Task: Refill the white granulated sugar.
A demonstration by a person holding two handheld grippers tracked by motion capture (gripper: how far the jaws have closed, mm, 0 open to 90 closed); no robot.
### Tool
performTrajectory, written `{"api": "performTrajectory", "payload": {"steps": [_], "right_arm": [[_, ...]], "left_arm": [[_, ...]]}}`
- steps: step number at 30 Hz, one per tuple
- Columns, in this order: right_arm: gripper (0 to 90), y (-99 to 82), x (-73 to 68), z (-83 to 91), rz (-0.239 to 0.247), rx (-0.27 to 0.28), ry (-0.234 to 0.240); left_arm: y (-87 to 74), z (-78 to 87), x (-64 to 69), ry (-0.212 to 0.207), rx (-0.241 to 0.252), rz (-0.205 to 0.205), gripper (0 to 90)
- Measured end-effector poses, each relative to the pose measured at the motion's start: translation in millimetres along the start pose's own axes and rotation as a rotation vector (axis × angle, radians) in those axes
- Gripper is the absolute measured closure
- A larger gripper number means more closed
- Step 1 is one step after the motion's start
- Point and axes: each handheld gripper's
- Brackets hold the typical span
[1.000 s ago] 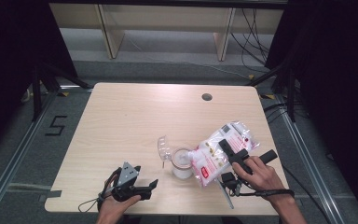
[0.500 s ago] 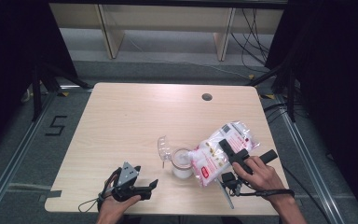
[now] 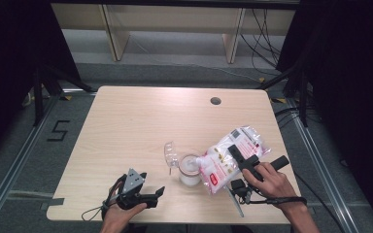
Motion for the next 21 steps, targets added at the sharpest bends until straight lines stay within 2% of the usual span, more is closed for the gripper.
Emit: {"api": "performTrajectory", "payload": {"steps": [2,3,4,5,8,9,13,20,21], "right_arm": [[81.4,0.0,0.5,-0.2,0.003,0.002,0.001],[81.4,-0.5,-1.8,0.4,-0.025,-0.007,0.0],[81.4,-0.5,-1.8,0.4,-0.025,-0.007,0.0],[81.4,-0.4,0.4,-0.4,0.005,0.007,-0.001],[81.4,-0.5,0.6,-0.9,0.005,0.009,0.001],[81.5,-1.0,2.7,-2.8,0.034,0.033,-0.001],[81.6,-0.6,0.5,-0.8,0.002,0.007,0.004],[81.8,-0.8,0.7,-0.5,0.0,0.006,0.005],[81.8,-0.8,0.7,-0.5,0.0,0.005,0.005]], "left_arm": [[0.4,0.6,-1.2,0.007,-0.004,-0.02,17.8],[0.4,0.5,-1.3,0.008,-0.004,-0.02,17.8],[0.4,0.5,-1.3,0.008,-0.004,-0.02,17.8],[-0.1,-0.3,0.4,-0.002,0.004,0.006,17.8],[0.3,-0.1,-0.8,0.005,0.003,-0.013,17.8],[0.4,-0.2,-1.8,0.004,0.003,-0.02,17.8],[0.4,-0.2,-1.7,0.005,0.003,-0.02,17.8],[0.4,0.5,-1.0,0.006,-0.003,-0.016,17.8],[0.0,-0.3,0.5,-0.004,0.006,0.008,17.8]]}}
Point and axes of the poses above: each handheld gripper's, and its own axes: z roughly backward along the jaws, y roughly out of its top, x roughly to its right, and after that the axes turned 14 degrees about -y, right-handed
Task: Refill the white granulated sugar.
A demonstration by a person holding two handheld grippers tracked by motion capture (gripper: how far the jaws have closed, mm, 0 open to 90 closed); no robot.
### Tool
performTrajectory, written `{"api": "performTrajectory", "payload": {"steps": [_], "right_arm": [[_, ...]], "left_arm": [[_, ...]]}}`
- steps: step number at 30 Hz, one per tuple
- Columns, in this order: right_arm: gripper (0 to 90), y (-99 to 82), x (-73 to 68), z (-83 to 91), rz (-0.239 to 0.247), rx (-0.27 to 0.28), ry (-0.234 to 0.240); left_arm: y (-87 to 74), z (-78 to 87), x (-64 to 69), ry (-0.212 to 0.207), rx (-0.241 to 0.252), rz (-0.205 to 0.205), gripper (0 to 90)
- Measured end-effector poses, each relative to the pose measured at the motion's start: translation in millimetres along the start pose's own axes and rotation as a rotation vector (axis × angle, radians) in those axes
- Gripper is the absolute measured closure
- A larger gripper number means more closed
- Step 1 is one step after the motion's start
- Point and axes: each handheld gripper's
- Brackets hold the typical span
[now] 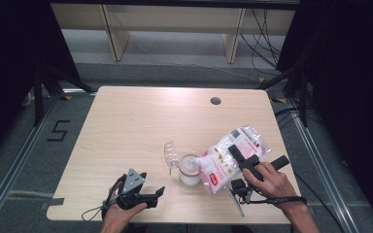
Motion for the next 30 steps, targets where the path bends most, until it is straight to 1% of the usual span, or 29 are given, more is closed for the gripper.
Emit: {"api": "performTrajectory", "payload": {"steps": [4,7,8,9,12,13,15,17,18,19,20,21,22,23,24,25,26,27,28,29,30], "right_arm": [[81.8,0.1,-0.1,-0.3,0.002,0.003,0.0],[81.8,0.3,-0.8,-0.4,-0.009,0.003,0.0],[81.8,0.1,-0.5,-0.3,-0.002,0.002,0.002],[81.8,-0.5,0.1,-1.1,0.01,0.016,-0.002],[81.9,-0.8,0.2,-0.9,0.008,0.011,0.005],[81.9,-0.4,-1.2,-0.2,-0.016,-0.001,0.008],[81.9,-0.7,-1.5,-0.2,-0.019,-0.001,0.01],[82.0,-0.8,-1.9,-0.2,-0.022,0.0,0.006],[82.3,-1.1,-1.8,-0.1,-0.024,0.005,0.006],[82.3,-1.1,-1.8,-0.1,-0.024,0.005,0.006],[82.4,-1.1,-1.5,-0.2,-0.025,0.007,0.008],[83.0,-0.9,-1.4,-0.2,-0.027,0.013,0.002],[83.0,-0.9,-1.4,-0.2,-0.027,0.013,0.002],[83.3,-1.6,-0.2,-1.4,-0.008,0.032,-0.002],[83.6,-1.8,0.2,-1.7,-0.007,0.034,0.007],[84.1,-1.9,-1.7,-0.9,-0.044,0.02,0.018],[84.2,-2.3,-2.6,-1.0,-0.046,0.026,0.007],[84.2,-2.3,-2.6,-1.0,-0.046,0.026,0.007],[84.4,-3.3,-4.7,-2.4,-0.052,0.053,-0.031],[84.5,-3.5,-4.6,-1.7,-0.075,0.041,-0.017],[84.6,-3.9,-5.2,-2.5,-0.081,0.054,-0.025]], "left_arm": [[0.0,0.1,0.0,0.001,0.0,-0.001,17.8],[-0.2,-0.5,0.7,-0.002,0.006,0.006,17.9],[0.0,0.2,-0.2,0.001,-0.004,-0.005,17.9],[0.0,0.1,0.1,0.001,-0.001,-0.001,17.8],[0.0,0.1,-0.1,0.002,-0.001,-0.002,17.8],[0.0,0.1,0.2,0.0,-0.001,0.0,17.9],[0.1,0.2,-0.3,0.002,-0.002,-0.005,17.8],[0.0,0.1,0.2,0.0,-0.001,0.001,17.9],[0.1,0.1,-1.2,0.002,0.001,-0.013,17.8],[0.1,0.1,-1.2,0.002,0.001,-0.013,17.8],[0.0,0.2,-0.1,-0.001,-0.001,-0.002,17.8],[0.1,0.3,-1.0,0.006,-0.002,-0.013,17.8],[0.1,0.3,-1.0,0.006,-0.002,-0.013,17.8],[0.0,0.1,-0.9,0.0,0.0,-0.012,17.8],[-0.2,-0.7,0.1,-0.005,0.009,0.0,17.9],[-0.1,-0.6,-0.2,-0.003,0.008,-0.003,17.9],[-0.1,-0.5,-0.4,-0.002,0.005,-0.005,17.9],[-0.1,-0.5,-0.4,-0.002,0.005,-0.005,17.9],[-0.1,-0.6,-0.2,-0.004,0.007,-0.002,17.9],[-0.1,-0.6,-0.1,-0.004,0.007,-0.002,17.9],[0.0,-0.2,-0.7,0.0,0.002,-0.009,17.9]]}}
Point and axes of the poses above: each handheld gripper's, and its own axes: z roughly backward along the jaws, y roughly out of its top, x roughly to its right, and after that the axes turned 14 degrees about -y, right-handed
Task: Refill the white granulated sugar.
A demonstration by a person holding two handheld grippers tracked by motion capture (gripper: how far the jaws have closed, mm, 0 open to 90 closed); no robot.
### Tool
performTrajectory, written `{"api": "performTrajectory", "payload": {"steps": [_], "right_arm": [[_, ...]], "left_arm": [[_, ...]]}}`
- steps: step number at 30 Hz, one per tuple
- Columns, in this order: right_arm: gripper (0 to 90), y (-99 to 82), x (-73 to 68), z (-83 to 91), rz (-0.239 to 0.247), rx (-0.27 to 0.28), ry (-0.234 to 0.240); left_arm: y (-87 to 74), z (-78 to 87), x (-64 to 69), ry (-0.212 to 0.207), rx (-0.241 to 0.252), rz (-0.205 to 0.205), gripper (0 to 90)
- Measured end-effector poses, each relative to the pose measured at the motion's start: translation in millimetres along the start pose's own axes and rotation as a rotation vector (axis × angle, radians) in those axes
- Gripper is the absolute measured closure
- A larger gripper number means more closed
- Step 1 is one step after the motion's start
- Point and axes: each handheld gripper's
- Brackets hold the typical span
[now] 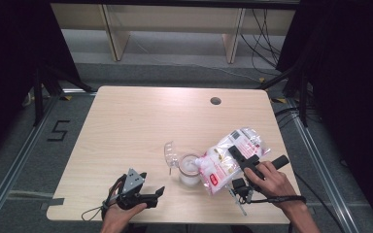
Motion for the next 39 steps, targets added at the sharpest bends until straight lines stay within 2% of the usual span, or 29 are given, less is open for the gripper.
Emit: {"api": "performTrajectory", "payload": {"steps": [1,3,6,7,8,9,11,12,14,15,16,17,19,21,22,24,25,26,27,28,30,31,32,33,34,36,37,38,39], "right_arm": [[84.7,-0.4,-1.2,0.9,-0.029,-0.013,0.002],[84.8,-0.5,-0.4,0.6,-0.045,-0.004,0.005],[84.8,-0.7,3.8,-1.2,-0.036,0.017,0.001],[84.9,-0.2,2.3,0.5,-0.097,-0.004,0.01],[84.9,-0.4,4.9,-1.4,-0.079,0.032,-0.017],[84.9,-0.7,5.1,-1.0,-0.101,0.025,-0.015],[84.9,-1.1,6.2,-1.2,-0.106,0.03,-0.015],[84.9,-1.4,5.8,-0.2,-0.12,0.016,0.008],[84.9,-2.1,3.2,1.0,-0.147,-0.006,0.012],[84.9,-2.9,4.9,-1.3,-0.122,0.027,-0.004],[84.9,-3.2,4.9,-0.9,-0.121,0.018,0.01],[84.9,-3.5,1.7,0.7,-0.162,-0.009,0.021],[84.9,-4.0,0.8,1.1,-0.165,-0.009,0.007],[84.9,-4.7,4.0,-1.5,-0.126,0.02,0.005],[85.0,-5.6,-0.5,0.7,-0.185,-0.015,0.026],[84.9,-6.4,0.6,-0.3,-0.173,-0.004,0.025],[84.9,-7.4,-1.0,-0.5,-0.19,-0.002,0.017],[84.9,-8.9,-0.6,-0.6,-0.179,-0.007,0.029],[84.9,-8.9,-0.6,-0.6,-0.179,-0.007,0.029],[84.9,-10.5,-1.0,-0.9,-0.183,0.005,0.02],[84.9,-11.2,-0.5,-0.7,-0.175,0.007,0.018],[84.9,-11.9,-1.9,0.7,-0.19,-0.006,0.03],[84.9,-12.8,-1.4,-0.4,-0.185,0.017,0.016],[84.9,-13.1,-4.3,1.1,-0.237,-0.005,0.033],[84.9,-13.3,-5.6,1.9,-0.259,-0.016,0.035],[84.9,-14.1,-4.7,1.2,-0.257,-0.004,0.031],[84.9,-15.6,-2.6,-0.3,-0.243,0.025,0.017],[85.0,-15.4,-5.9,1.5,-0.289,-0.005,0.039],[84.9,-15.9,-5.7,1.1,-0.283,0.001,0.039]], "left_arm": [[-0.1,-0.4,0.5,-0.004,0.005,0.007,17.9],[-0.2,-0.5,0.7,-0.005,0.006,0.009,17.9],[0.0,0.0,0.1,-0.001,0.0,0.001,18.0],[-0.2,-0.4,0.8,-0.005,0.006,0.009,18.0],[-0.2,-0.4,0.9,-0.007,0.006,0.01,18.0],[-0.2,-0.5,1.0,-0.007,0.006,0.011,18.0],[-0.2,-0.4,1.0,-0.008,0.006,0.011,18.0],[-0.3,-0.5,1.2,-0.01,0.007,0.013,18.0],[-0.2,-0.4,1.0,-0.008,0.006,0.01,18.0],[-0.3,-0.4,1.0,-0.009,0.005,0.011,18.0],[-0.2,-0.4,0.9,-0.008,0.006,0.01,18.0],[-0.2,-0.4,0.9,-0.008,0.006,0.011,18.0],[-0.1,-0.2,0.7,-0.006,0.004,0.008,18.0],[-0.2,-0.4,1.1,-0.01,0.007,0.013,18.0],[0.2,0.3,-0.2,-0.001,0.001,-0.007,18.0],[-0.2,-0.1,0.9,-0.012,0.002,0.01,18.0],[-0.1,0.4,0.2,-0.005,-0.002,0.002,18.0],[-0.1,0.4,0.3,-0.005,-0.001,0.003,18.0],[0.4,1.2,-0.9,0.0,-0.008,-0.017,18.0],[-0.1,0.4,0.0,-0.004,-0.001,0.001,18.0],[0.0,0.4,0.0,-0.004,-0.002,0.001,18.0],[-0.3,-0.6,1.2,-0.012,0.009,0.016,18.0],[-0.1,-0.3,0.8,-0.01,0.006,0.009,18.0],[-0.1,0.1,0.4,-0.007,0.0,0.005,18.0],[0.1,0.3,0.1,-0.004,-0.002,0.001,18.0],[0.5,0.9,-0.3,-0.004,-0.007,-0.009,18.0],[0.6,0.9,-0.5,-0.002,-0.007,-0.012,17.9],[0.5,0.9,-0.4,-0.003,-0.007,-0.01,18.0],[0.5,0.9,-0.4,-0.003,-0.007,-0.01,18.0]]}}
Point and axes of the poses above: each handheld gripper's, and its own axes: z roughly backward along the jaws, y roughly out of its top, x roughly to its right, and after that the axes turned 14 degrees about -y, right-handed
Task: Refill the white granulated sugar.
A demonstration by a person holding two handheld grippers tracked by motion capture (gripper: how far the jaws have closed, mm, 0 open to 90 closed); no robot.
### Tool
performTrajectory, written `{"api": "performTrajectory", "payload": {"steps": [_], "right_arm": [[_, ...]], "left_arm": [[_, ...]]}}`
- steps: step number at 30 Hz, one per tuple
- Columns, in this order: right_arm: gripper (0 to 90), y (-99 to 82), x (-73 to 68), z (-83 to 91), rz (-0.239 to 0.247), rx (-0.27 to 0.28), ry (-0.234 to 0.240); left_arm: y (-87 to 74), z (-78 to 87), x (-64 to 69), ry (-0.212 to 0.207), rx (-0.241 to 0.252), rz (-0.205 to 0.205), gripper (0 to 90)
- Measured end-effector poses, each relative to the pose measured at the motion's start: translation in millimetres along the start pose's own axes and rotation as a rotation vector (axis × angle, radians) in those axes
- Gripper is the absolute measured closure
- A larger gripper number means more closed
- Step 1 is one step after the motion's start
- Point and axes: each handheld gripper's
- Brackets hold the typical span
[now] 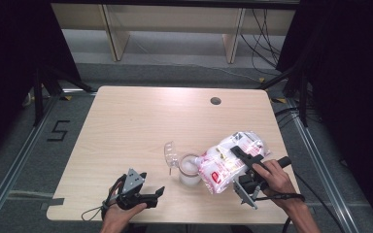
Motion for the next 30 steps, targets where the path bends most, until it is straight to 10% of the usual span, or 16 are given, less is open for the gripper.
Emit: {"api": "performTrajectory", "payload": {"steps": [3,15,23,26,27,30], "right_arm": [[85.0,-0.7,1.4,-1.3,0.02,0.023,-0.009],[85.1,-9.1,0.6,-0.9,-0.146,0.035,0.019],[85.2,-15.3,-4.3,-0.3,-0.295,0.025,0.045],[85.4,-18.6,-8.1,0.1,-0.429,0.005,0.081],[85.5,-20.0,-3.9,-1.5,-0.384,0.032,0.058],[85.5,-19.8,-6.7,-0.8,-0.46,0.016,0.087]], "left_arm": [[-0.1,0.1,0.0,-0.003,0.0,-0.002,18.0],[0.1,0.5,-0.8,-0.001,-0.001,-0.01,18.0],[-0.4,-0.1,1.4,-0.018,0.004,0.015,18.0],[-0.4,-0.2,1.3,-0.017,0.003,0.013,18.0],[-0.4,-0.2,1.4,-0.016,0.004,0.013,18.0],[-0.5,-0.1,1.5,-0.018,0.004,0.015,18.0]]}}
Point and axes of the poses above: each handheld gripper's, and its own axes: z roughly backward along the jaws, y roughly out of its top, x roughly to its right, and after that the axes turned 14 degrees about -y, right-handed
